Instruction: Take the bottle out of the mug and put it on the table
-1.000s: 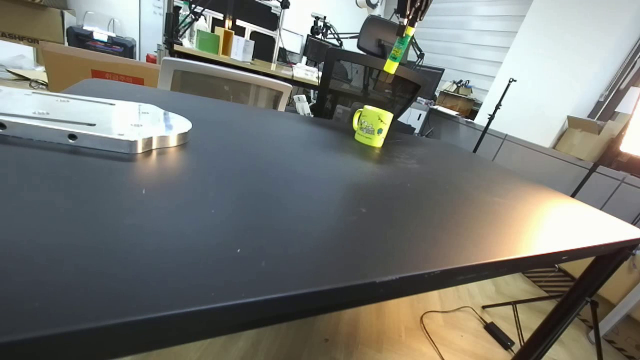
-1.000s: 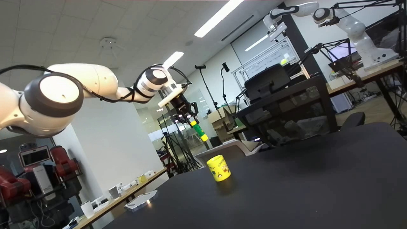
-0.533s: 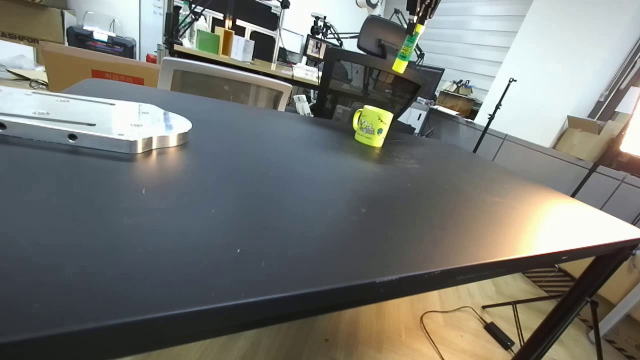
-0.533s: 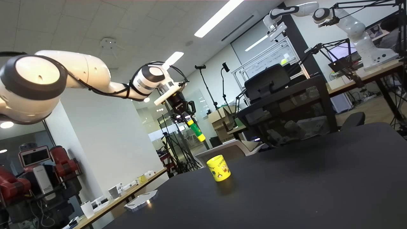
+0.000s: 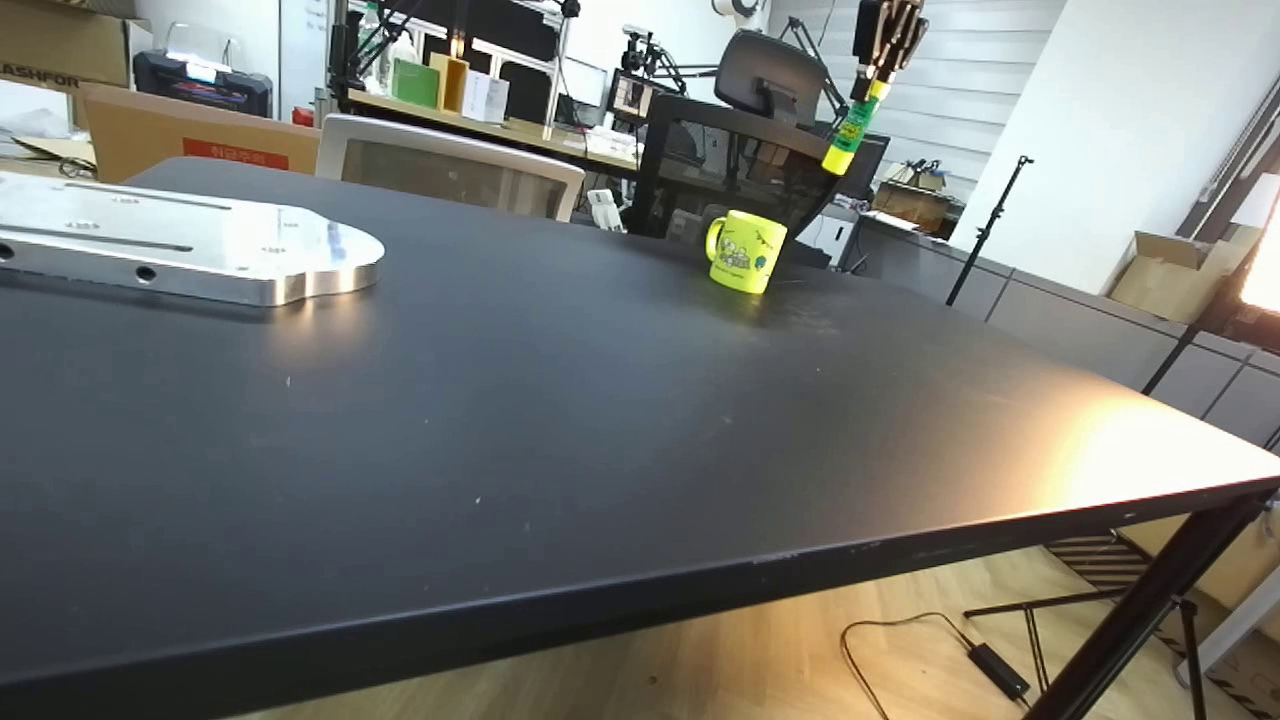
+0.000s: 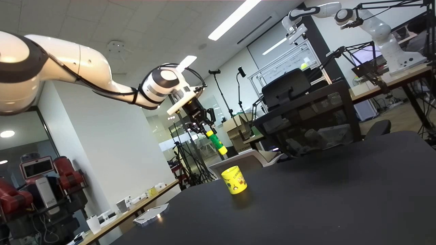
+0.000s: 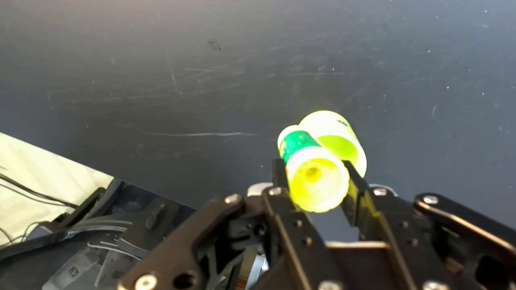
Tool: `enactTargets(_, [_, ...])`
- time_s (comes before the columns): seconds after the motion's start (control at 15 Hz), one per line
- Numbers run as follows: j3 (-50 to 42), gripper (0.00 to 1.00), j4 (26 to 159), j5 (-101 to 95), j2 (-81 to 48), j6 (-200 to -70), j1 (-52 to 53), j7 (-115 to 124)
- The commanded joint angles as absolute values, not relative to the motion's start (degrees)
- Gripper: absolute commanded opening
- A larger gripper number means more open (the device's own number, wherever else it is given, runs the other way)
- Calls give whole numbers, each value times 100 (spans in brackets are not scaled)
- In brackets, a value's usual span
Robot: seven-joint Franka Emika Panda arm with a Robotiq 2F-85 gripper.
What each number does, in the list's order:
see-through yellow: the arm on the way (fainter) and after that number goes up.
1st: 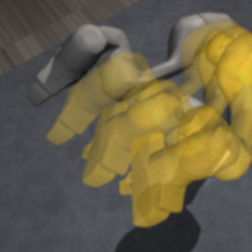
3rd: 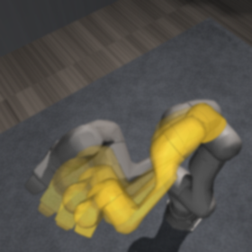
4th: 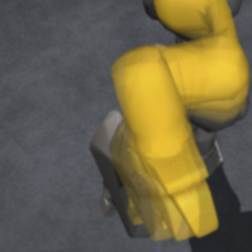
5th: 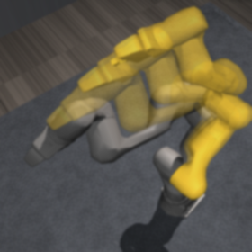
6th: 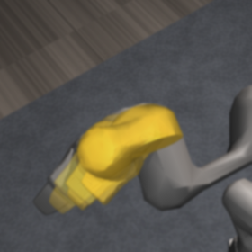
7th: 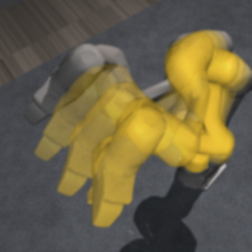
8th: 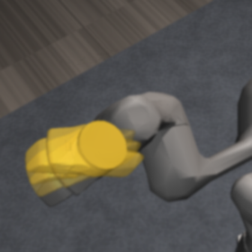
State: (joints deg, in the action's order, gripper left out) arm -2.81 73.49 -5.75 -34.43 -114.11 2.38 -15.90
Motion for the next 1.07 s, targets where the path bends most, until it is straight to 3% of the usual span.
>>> enactTargets(0.0, [-298,9,8736,-599,-2666,-11912,-136,-1320])
enactTargets(0.4, [-612,9,10132,-496,-2206,-12602,-914,-1373])
enactTargets(1.0, [-916,9,10148,-463,-2696,-12478,-1520,-1328])
